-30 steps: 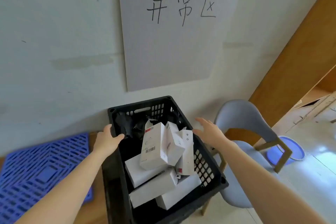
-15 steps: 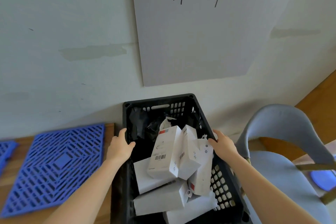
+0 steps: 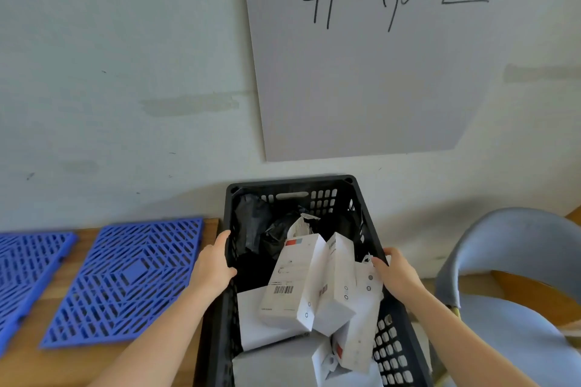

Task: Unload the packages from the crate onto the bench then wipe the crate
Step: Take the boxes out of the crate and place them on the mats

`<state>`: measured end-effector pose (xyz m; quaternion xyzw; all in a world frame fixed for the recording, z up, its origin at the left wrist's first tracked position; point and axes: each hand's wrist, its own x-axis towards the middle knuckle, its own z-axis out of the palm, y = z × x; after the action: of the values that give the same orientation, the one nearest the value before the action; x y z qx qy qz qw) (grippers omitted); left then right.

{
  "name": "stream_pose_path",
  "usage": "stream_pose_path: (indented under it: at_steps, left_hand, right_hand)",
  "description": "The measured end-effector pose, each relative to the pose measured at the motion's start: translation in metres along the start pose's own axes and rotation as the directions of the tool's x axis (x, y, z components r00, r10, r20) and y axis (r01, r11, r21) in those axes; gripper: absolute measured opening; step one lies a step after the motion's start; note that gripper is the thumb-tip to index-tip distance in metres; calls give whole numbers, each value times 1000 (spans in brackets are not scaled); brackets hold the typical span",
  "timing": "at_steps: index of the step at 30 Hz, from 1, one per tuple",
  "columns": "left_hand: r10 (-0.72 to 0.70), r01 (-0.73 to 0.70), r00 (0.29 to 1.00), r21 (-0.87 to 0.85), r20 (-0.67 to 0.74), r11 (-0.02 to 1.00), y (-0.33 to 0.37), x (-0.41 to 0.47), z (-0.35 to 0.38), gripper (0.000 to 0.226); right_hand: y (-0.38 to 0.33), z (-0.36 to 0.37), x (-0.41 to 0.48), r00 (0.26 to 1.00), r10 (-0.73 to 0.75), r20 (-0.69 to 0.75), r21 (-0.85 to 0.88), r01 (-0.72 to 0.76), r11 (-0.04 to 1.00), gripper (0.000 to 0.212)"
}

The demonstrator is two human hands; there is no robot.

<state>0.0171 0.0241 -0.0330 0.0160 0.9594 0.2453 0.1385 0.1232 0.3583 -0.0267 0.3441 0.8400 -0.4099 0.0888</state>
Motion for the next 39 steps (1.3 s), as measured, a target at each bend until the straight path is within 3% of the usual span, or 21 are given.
stream_pose_path:
  at_steps: [5, 14, 21, 32, 39]
  left_hand:
    - [34, -35, 997, -5, -69, 999, 15, -16, -22, 89]
    - [31, -42, 994, -101, -109, 994, 36, -75, -92, 89]
    - [14, -42, 985, -156, -173, 987, 19, -146, -161, 87]
    - [-152, 74, 930, -236, -333, 969, -113, -322, -237, 88]
    - [-371, 298, 846, -237, -384, 925, -213, -418, -275, 86]
  right_hand:
    - [-10, -24, -15, 998, -49, -36, 9, 50, 999, 33]
    - [-53, -80, -69, 980, -159, -122, -129, 143, 981, 23]
    - [-98, -97, -140, 948, -294, -127, -143, 276, 951, 19]
    - [-160, 0, -279, 871, -491, 3, -128, 487, 864, 16]
    - [-210, 101, -347, 786, -583, 205, -125, 612, 781, 19]
